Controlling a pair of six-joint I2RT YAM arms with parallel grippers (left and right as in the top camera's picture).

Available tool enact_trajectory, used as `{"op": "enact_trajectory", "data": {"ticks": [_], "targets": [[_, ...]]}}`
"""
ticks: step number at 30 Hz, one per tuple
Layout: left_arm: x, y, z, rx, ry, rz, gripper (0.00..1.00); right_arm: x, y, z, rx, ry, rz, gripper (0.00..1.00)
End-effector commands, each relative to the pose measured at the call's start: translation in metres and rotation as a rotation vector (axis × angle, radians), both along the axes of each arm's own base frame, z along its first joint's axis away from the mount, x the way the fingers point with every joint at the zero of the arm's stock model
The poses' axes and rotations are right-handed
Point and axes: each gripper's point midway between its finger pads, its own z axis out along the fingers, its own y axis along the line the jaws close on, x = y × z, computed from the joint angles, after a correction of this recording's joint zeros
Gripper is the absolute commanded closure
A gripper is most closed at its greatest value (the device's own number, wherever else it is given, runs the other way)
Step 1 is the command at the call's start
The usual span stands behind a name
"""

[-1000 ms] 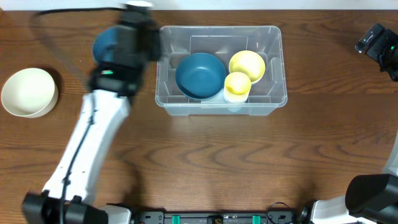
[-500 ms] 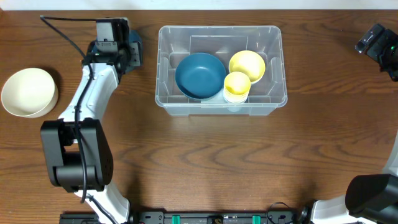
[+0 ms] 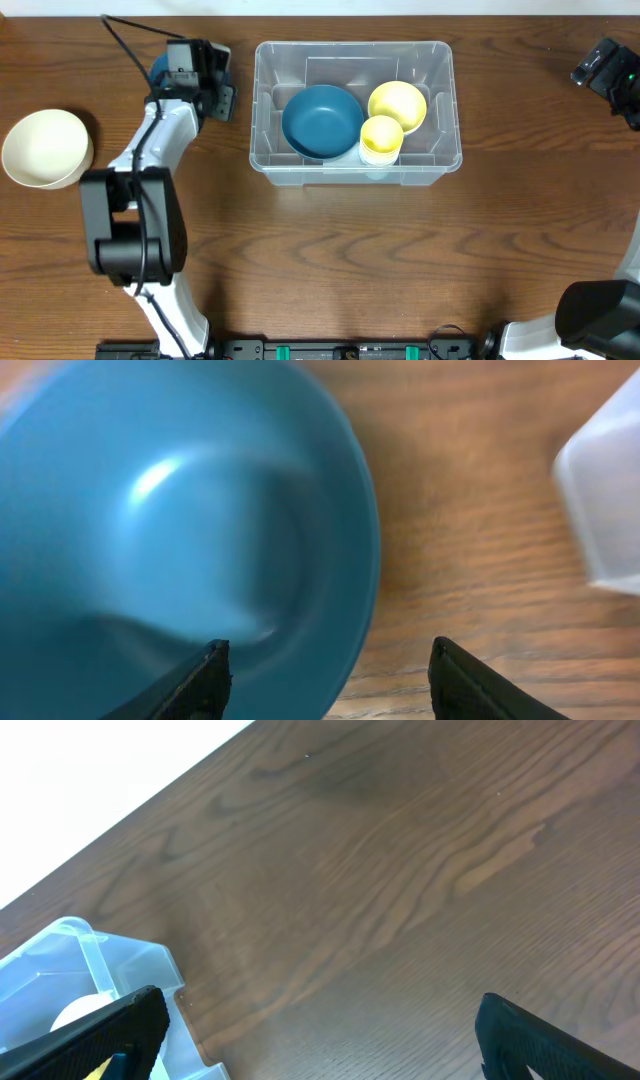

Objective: Pack container
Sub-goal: 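Move the left gripper back and grasp the second dark blue bowl, then carry the dark blue bowl into the bin onto the first, release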

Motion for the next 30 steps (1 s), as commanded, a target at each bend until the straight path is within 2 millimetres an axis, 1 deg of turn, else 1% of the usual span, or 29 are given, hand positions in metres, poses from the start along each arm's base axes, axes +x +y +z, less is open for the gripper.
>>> {"op": "enact_trajectory", "data": {"ticks": [1, 4, 6, 7, 8, 10, 12, 15, 18, 20, 22, 23, 24, 26, 27, 29, 30], "targets": [[0.001, 0.0, -0.014, 0.014, 0.02, -0.028, 0.37, 0.0, -0.002, 0.003, 0.003, -0.01, -0.016, 0.01], [0.002, 0.003, -0.021, 0.029, 0.028, -0.017, 0.5, 0.0, -0.002, 0.003, 0.003, -0.009, -0.016, 0.01], [0.001, 0.003, -0.025, 0.029, 0.036, -0.017, 0.64, 0.0, -0.002, 0.003, 0.003, -0.009, -0.016, 0.01], [0.001, 0.004, -0.026, 0.036, 0.038, -0.012, 0.71, 0.0, -0.002, 0.003, 0.003, -0.01, -0.016, 0.01], [0.001, 0.007, -0.026, 0.05, 0.039, -0.002, 0.8, 0.0, -0.002, 0.003, 0.003, -0.009, -0.016, 0.01], [0.0, 0.011, -0.026, 0.069, 0.04, 0.012, 0.94, 0.0, -0.002, 0.003, 0.003, -0.009, -0.016, 0.01], [0.001, 0.017, -0.022, 0.09, 0.033, 0.045, 0.94, 0.0, -0.002, 0.003, 0.003, -0.01, -0.016, 0.01], [0.002, 0.025, -0.005, 0.106, -0.001, 0.105, 0.94, 0.0, -0.002, 0.003, 0.003, -0.009, -0.016, 0.01], [0.002, 0.021, 0.03, 0.084, -0.065, 0.123, 0.94, 0.0, -0.002, 0.003, 0.003, -0.01, -0.016, 0.01], [0.0, 0.013, 0.063, 0.067, -0.123, 0.123, 0.94, 0.0, -0.002, 0.003, 0.003, -0.009, -0.016, 0.01], [-0.006, 0.0, 0.099, 0.06, -0.185, 0.099, 0.94, 0.0, -0.002, 0.003, 0.003, -0.009, -0.016, 0.01], [-0.01, -0.009, 0.12, 0.056, -0.22, 0.081, 0.94, 0.0, -0.002, 0.003, 0.003, -0.009, -0.016, 0.01], [-0.015, -0.018, 0.136, 0.054, -0.247, 0.061, 0.94, 0.0, -0.002, 0.003, 0.003, -0.009, -0.016, 0.01], [-0.029, -0.041, 0.171, 0.059, -0.305, -0.007, 0.94, 0.0, -0.002, 0.003, 0.003, -0.01, -0.016, 0.01], [-0.036, -0.053, 0.184, 0.06, -0.327, -0.048, 0.94, 0.0, -0.002, 0.003, 0.003, -0.009, -0.016, 0.01], [-0.052, -0.084, 0.207, 0.049, -0.367, -0.161, 0.94, 0.0, -0.002, 0.003, 0.003, -0.009, -0.016, 0.01], [-0.061, -0.104, 0.218, 0.039, -0.388, -0.23, 0.94, 0.0, -0.002, 0.003, 0.003, -0.01, -0.016, 0.01]]}}
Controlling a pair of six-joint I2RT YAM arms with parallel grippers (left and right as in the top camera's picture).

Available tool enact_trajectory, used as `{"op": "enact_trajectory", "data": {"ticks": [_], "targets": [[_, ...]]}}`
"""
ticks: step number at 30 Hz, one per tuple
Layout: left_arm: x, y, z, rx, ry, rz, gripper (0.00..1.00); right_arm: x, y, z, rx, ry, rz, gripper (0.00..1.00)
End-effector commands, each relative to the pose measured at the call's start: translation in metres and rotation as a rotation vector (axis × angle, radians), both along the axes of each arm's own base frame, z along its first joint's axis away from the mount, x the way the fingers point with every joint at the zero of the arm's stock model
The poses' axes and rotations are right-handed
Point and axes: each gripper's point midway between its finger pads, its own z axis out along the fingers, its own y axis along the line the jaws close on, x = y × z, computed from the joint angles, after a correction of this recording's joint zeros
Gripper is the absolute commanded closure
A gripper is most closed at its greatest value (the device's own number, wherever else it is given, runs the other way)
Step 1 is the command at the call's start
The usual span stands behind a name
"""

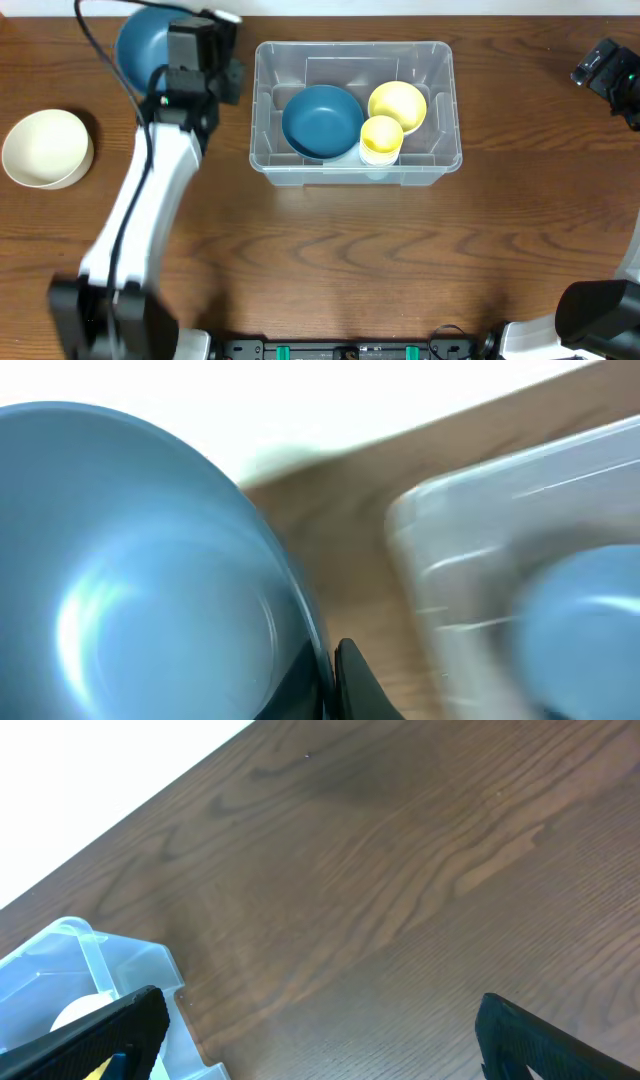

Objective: Pack container
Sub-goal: 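Carry the dark blue bowl into the bin onto the first, release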

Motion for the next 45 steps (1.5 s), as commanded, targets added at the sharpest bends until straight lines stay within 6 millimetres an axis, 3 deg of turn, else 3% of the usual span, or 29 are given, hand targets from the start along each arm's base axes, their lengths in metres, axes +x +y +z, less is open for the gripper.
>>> {"op": "enact_trajectory", "data": {"ticks": [1, 3, 6, 15, 20, 31, 45], "targets": [[-0.022, -0.05, 0.032, 0.022, -0.058, -0.189, 0.94, 0.0, -0.002, 0.003, 0.003, -0.009, -0.016, 0.01], [-0.033, -0.075, 0.037, 0.027, -0.067, -0.26, 0.94, 0.0, -0.002, 0.003, 0.003, -0.009, -0.016, 0.01], [-0.046, -0.103, 0.024, 0.057, -0.021, -0.343, 0.94, 0.0, -0.002, 0.003, 0.003, -0.01, -0.016, 0.01], [-0.082, -0.153, -0.018, 0.061, 0.14, -0.551, 0.93, 0.0, -0.002, 0.003, 0.003, -0.01, -0.016, 0.01], [-0.083, -0.162, -0.032, 0.049, 0.177, -0.599, 0.94, 0.0, -0.002, 0.003, 0.003, -0.009, -0.016, 0.01], [-0.083, -0.184, -0.084, 0.001, 0.31, -0.676, 0.94, 0.0, -0.002, 0.003, 0.003, -0.009, -0.016, 0.01], [-0.085, -0.192, -0.094, -0.033, 0.335, -0.711, 0.95, 0.0, -0.002, 0.003, 0.003, -0.009, -0.016, 0.01]]}}
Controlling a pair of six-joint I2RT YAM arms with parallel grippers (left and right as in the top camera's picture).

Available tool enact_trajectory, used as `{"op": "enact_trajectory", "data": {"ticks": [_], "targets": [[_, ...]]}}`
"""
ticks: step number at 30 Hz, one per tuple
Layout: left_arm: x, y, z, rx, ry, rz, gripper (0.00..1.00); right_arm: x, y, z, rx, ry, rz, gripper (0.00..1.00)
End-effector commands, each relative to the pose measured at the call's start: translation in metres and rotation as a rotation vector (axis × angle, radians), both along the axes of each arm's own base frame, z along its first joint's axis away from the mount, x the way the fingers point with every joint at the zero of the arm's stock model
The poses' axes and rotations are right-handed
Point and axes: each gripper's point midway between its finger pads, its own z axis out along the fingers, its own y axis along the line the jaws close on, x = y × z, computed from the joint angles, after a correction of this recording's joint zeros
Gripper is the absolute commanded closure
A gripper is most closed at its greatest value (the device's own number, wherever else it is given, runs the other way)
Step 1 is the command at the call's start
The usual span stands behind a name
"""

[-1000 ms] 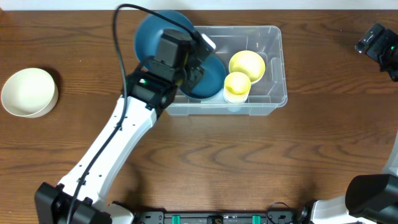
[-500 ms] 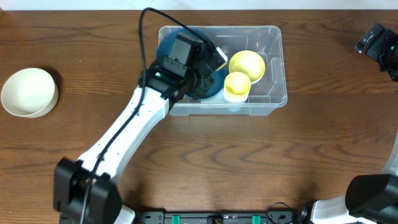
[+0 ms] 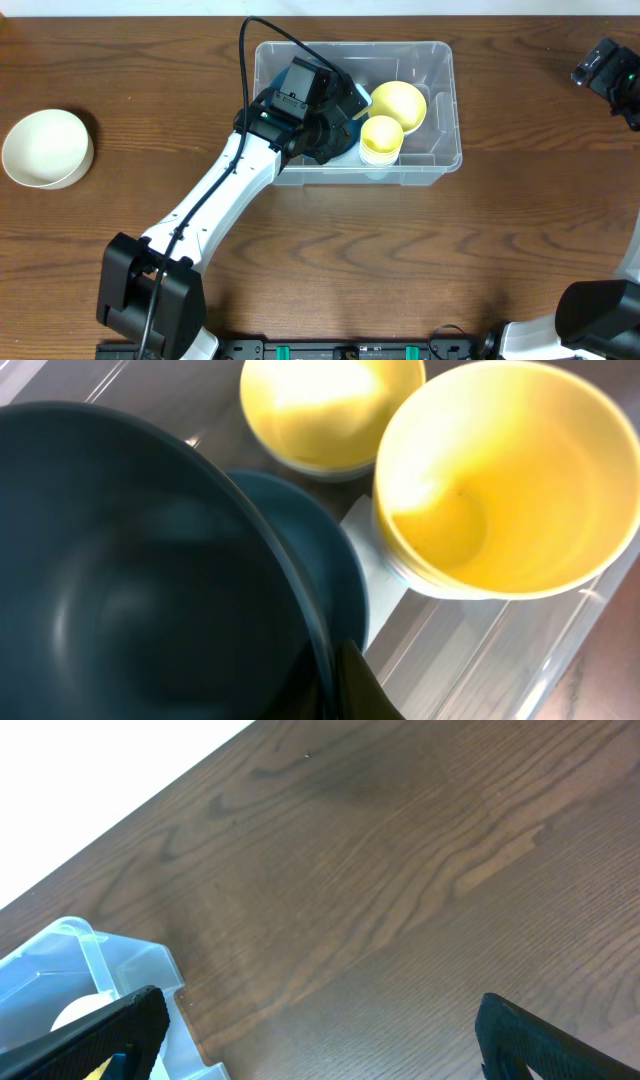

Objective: Pack container
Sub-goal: 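Carry the dark blue bowl into the bin onto the first, release, then move the left gripper left to the cream bowl and grasp its rim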

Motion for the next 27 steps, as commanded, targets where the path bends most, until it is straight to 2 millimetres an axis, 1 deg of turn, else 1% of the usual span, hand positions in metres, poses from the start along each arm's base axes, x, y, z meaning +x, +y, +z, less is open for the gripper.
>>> {"op": "enact_trajectory", "data": {"ticks": [1, 5, 9, 12, 14, 19, 21, 23, 25, 27], "targets": [[0.001, -0.007, -0.001, -0.015, 0.0, -0.031, 0.94, 0.0, -0.002, 0.003, 0.003, -0.01, -0.016, 0.01], [0.002, -0.007, -0.01, -0.007, 0.015, -0.031, 0.94, 0.0, -0.002, 0.003, 0.003, -0.009, -0.016, 0.01], [0.003, -0.008, -0.014, -0.004, 0.022, -0.031, 0.94, 0.0, -0.002, 0.003, 0.003, -0.009, -0.016, 0.01], [0.003, -0.008, -0.015, -0.004, 0.021, -0.031, 0.77, 0.0, -0.002, 0.003, 0.003, -0.009, -0.016, 0.01], [0.004, -0.008, -0.014, -0.005, 0.019, -0.031, 0.71, 0.0, -0.002, 0.003, 0.003, -0.01, -0.017, 0.01], [0.007, -0.008, -0.012, -0.01, 0.003, -0.027, 0.69, 0.0, -0.002, 0.003, 0.003, -0.009, -0.016, 0.01], [0.013, -0.008, -0.008, -0.022, -0.017, -0.018, 0.69, 0.0, -0.002, 0.003, 0.003, -0.009, -0.016, 0.01], [0.025, -0.003, 0.001, -0.049, -0.044, 0.046, 0.69, 0.0, -0.002, 0.003, 0.003, -0.009, -0.016, 0.01], [0.042, 0.014, 0.018, -0.075, -0.084, 0.173, 0.68, 0.0, -0.002, 0.003, 0.003, -0.009, -0.016, 0.01], [0.057, 0.039, 0.04, -0.097, -0.126, 0.301, 0.65, 0.0, -0.002, 0.003, 0.003, -0.01, -0.016, 0.01]]}}
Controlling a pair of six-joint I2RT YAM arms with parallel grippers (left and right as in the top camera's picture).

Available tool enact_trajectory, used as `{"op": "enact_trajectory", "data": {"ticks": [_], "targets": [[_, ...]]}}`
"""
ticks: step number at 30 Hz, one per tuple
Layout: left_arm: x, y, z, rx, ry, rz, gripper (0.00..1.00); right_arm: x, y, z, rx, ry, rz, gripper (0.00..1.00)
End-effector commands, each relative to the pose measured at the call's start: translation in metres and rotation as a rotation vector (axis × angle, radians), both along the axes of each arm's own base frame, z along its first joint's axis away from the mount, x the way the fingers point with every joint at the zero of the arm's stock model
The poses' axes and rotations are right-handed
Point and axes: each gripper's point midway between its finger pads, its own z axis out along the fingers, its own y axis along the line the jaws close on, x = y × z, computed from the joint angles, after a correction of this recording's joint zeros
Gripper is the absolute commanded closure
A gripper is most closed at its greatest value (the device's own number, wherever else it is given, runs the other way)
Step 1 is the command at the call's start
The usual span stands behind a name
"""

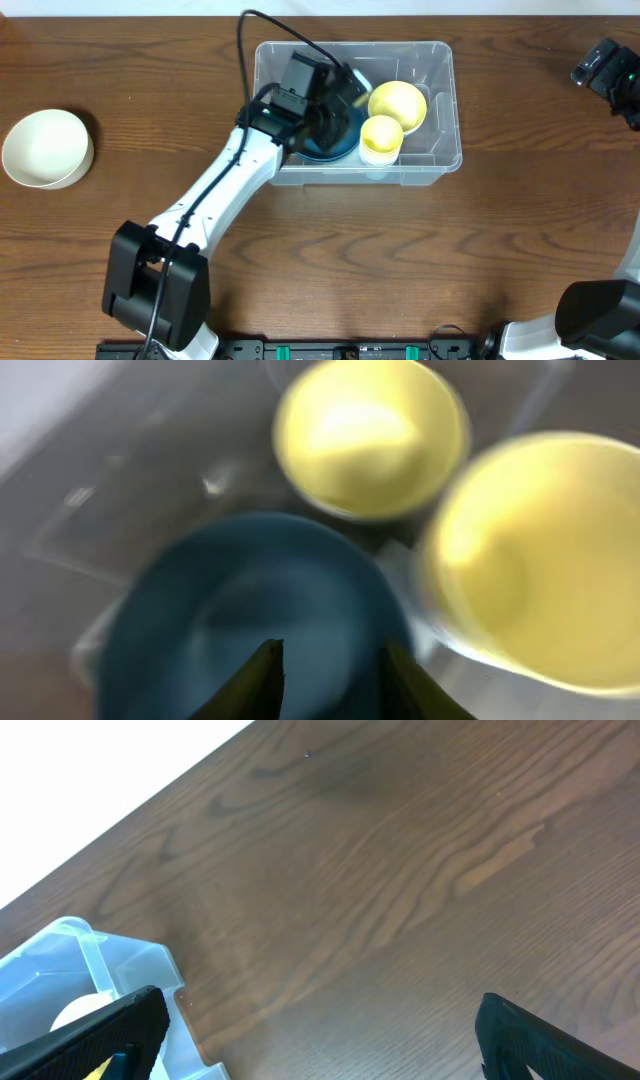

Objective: Pack container
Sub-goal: 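Move the left gripper left to the cream bowl and grasp its rim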

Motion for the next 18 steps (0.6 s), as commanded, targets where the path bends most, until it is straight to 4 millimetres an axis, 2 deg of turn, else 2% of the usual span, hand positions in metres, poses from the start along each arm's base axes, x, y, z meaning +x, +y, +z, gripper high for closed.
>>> {"op": "enact_trajectory", "data": {"ticks": [1, 3, 5, 7, 9, 12, 15, 18], "targets": [[0.029, 0.052, 0.051, -0.059, -0.083, 0.277, 0.64, 0.0, -0.002, 0.003, 0.003, -0.01, -0.016, 0.01], [0.038, 0.088, 0.076, -0.081, -0.131, 0.409, 0.62, 0.0, -0.002, 0.003, 0.003, -0.009, -0.016, 0.01], [0.044, 0.137, 0.102, -0.1, -0.19, 0.553, 0.6, 0.0, -0.002, 0.003, 0.003, -0.009, -0.016, 0.01], [0.047, 0.182, 0.12, -0.117, -0.235, 0.664, 0.59, 0.0, -0.002, 0.003, 0.003, -0.009, -0.016, 0.01], [0.052, 0.226, 0.129, -0.123, -0.27, 0.76, 0.53, 0.0, -0.002, 0.003, 0.003, -0.01, -0.016, 0.01], [0.057, 0.291, 0.123, -0.105, -0.279, 0.895, 0.44, 0.0, -0.002, 0.003, 0.003, -0.009, -0.016, 0.01], [0.059, 0.352, 0.102, -0.081, -0.255, 1.024, 0.42, 0.0, -0.002, 0.003, 0.003, -0.009, -0.016, 0.01], [0.061, 0.399, 0.076, -0.077, -0.221, 1.129, 0.41, 0.0, -0.002, 0.003, 0.003, -0.01, -0.016, 0.01]]}}
